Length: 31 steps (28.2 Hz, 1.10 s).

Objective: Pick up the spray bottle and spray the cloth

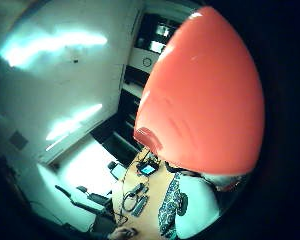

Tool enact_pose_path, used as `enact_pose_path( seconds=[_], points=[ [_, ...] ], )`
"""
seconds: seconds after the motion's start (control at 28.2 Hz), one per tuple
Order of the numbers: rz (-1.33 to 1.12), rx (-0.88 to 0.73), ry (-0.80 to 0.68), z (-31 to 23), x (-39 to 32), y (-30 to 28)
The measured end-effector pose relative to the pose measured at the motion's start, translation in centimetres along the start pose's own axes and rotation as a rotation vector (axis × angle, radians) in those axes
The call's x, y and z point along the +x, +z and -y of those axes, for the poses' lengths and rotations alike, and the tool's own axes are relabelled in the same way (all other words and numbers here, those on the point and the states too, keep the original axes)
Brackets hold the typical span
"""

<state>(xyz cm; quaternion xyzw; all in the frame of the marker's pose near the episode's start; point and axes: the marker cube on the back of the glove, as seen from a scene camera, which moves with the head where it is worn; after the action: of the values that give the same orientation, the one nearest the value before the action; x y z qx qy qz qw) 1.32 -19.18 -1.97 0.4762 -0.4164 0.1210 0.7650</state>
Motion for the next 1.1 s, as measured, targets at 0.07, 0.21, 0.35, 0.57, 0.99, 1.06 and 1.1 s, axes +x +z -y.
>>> enact_pose_path(
  seconds=[0.07,0.21,0.35,0.57,0.99,1.06,1.1],
  points=[
    [-0.005,-0.023,-0.009,-0.1,0.1,0.2],
    [-0.037,-0.082,-0.047,0.1,0.2,0.0],
    [-0.085,-0.136,-0.164,1.3,-1.5,-0.6],
    [-0.154,-0.234,-0.395,3.3,-4.9,-0.8],
    [-0.466,-0.411,-0.857,2.7,-7.8,-0.2],
    [-0.511,-0.432,-0.919,2.2,-7.9,0.0],
    [-0.530,-0.442,-0.947,1.9,-8.0,0.2]
  ],
)
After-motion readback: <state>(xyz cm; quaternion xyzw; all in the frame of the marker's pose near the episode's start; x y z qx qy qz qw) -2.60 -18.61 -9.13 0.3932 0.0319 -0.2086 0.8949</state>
